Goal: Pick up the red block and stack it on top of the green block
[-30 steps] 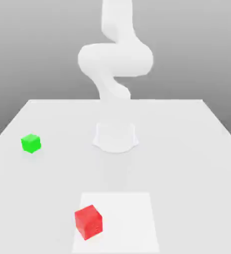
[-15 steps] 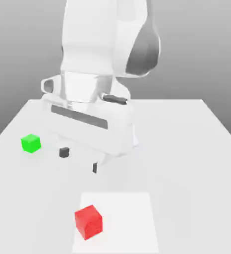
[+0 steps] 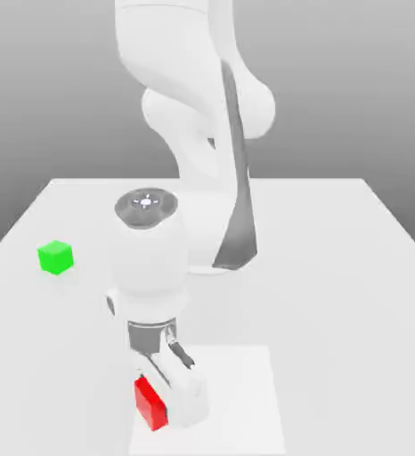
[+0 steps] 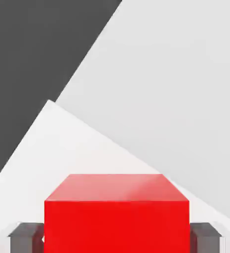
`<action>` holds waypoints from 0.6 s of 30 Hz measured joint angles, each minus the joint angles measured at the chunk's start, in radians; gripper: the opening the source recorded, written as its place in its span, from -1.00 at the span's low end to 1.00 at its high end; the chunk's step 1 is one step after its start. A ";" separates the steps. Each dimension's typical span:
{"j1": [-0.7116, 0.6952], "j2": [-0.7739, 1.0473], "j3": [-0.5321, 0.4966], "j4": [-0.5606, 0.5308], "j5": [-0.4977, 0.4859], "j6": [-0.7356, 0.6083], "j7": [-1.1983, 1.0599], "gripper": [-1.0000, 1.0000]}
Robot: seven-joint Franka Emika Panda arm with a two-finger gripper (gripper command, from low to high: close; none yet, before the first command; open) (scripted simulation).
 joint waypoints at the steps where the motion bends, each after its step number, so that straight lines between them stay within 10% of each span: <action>1: 0.000 0.000 0.000 0.000 0.000 0.001 0.000 -1.00; 10: -0.055 -0.208 -0.007 -0.047 0.034 -0.162 -0.048 -1.00; 18: -0.389 -0.354 -0.188 -0.156 -0.099 -0.198 -0.091 -1.00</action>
